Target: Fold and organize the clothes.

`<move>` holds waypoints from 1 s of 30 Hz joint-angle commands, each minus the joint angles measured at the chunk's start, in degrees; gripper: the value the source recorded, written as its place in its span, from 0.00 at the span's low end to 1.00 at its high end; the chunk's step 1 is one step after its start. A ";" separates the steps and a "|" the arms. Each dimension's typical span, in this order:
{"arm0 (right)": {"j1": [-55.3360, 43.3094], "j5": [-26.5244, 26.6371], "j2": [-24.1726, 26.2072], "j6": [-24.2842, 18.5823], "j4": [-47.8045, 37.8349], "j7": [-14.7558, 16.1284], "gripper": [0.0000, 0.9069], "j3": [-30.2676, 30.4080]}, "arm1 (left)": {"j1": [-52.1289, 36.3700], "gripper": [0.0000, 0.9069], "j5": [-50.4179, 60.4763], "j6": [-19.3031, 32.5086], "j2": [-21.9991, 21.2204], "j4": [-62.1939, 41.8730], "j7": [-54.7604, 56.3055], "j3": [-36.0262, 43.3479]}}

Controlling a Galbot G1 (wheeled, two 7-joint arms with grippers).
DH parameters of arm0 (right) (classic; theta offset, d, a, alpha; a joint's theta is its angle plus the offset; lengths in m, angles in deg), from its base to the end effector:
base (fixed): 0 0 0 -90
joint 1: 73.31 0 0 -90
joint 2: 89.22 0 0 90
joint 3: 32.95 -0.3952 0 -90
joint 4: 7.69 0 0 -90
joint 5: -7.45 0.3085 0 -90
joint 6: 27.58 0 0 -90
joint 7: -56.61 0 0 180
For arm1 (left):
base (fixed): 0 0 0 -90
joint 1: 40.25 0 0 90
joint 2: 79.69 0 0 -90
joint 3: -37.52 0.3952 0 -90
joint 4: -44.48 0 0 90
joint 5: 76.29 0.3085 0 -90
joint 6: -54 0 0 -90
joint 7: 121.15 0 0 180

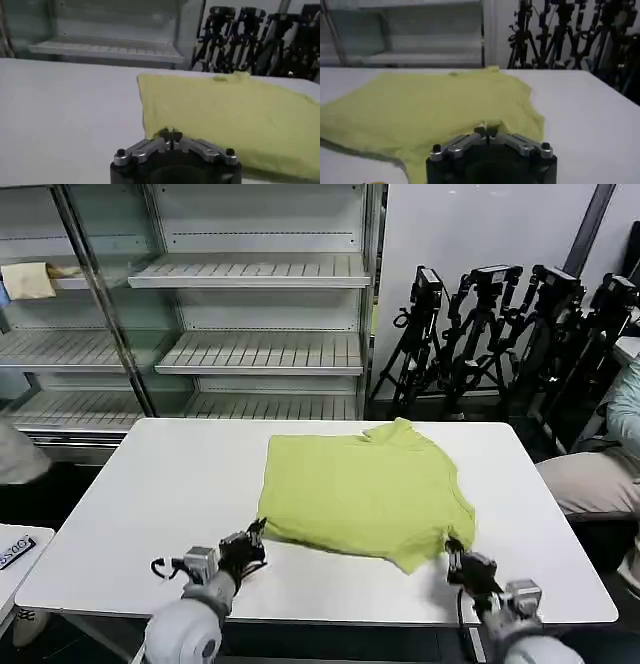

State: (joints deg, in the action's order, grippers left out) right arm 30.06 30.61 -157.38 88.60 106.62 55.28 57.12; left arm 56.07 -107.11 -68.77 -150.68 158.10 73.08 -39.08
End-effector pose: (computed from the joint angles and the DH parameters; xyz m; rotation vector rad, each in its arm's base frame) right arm 0.2159 -0.0995 -0.3073 0.2026 -2.8375 -0.0016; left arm 0.2427 0.0265 -0.3067 -0.2586 -2.7179 0.1467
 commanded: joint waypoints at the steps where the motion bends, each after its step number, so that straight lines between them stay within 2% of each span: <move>1: -17.05 -0.63 -0.11 0.27 -12.72 0.00 0.00 4.38 | -12.20 0.01 -2.89 0.20 -1.48 -9.37 -0.05 0.11; 13: -19.70 -2.38 -2.13 -0.86 -18.52 1.69 0.00 5.60 | -17.72 0.01 -2.12 1.77 -2.63 -20.20 -1.97 1.90; 14: -19.56 -2.84 -2.23 -0.83 -18.62 1.53 0.00 5.70 | -17.87 0.37 -2.08 1.86 -2.63 -20.59 -2.07 1.89; 15: -19.36 -3.62 -2.52 -0.58 -18.78 1.49 0.40 5.75 | -18.05 1.00 -1.92 2.10 -2.63 -21.16 -2.20 1.89; 16: -19.25 -3.66 -2.67 -0.55 -18.89 1.57 1.00 5.68 | -18.24 1.00 -1.58 2.62 -2.68 -21.75 -2.47 1.90; 21: -17.88 -3.43 -2.73 -0.59 -17.13 1.03 1.00 3.95 | -18.73 1.00 4.24 4.60 -2.80 -24.21 -3.07 2.48; 24: -13.79 -2.93 -1.03 -0.16 -12.13 0.80 1.00 2.44 | -16.29 1.00 4.38 5.85 -1.40 -20.82 -4.67 2.61; 26: -9.87 -2.68 0.39 0.09 -9.38 0.71 1.00 1.48 | -14.37 1.00 3.90 5.55 -0.58 -17.46 -4.75 2.68; 30: -4.26 -3.19 1.71 1.28 -6.08 -0.10 1.00 -0.22 | -8.42 1.00 1.60 0.66 1.27 -8.88 -3.19 2.64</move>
State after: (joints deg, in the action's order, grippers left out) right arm 18.27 27.87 -157.62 89.13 94.93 55.54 59.07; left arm 43.12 -105.74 -65.99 -151.11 142.68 70.16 -36.45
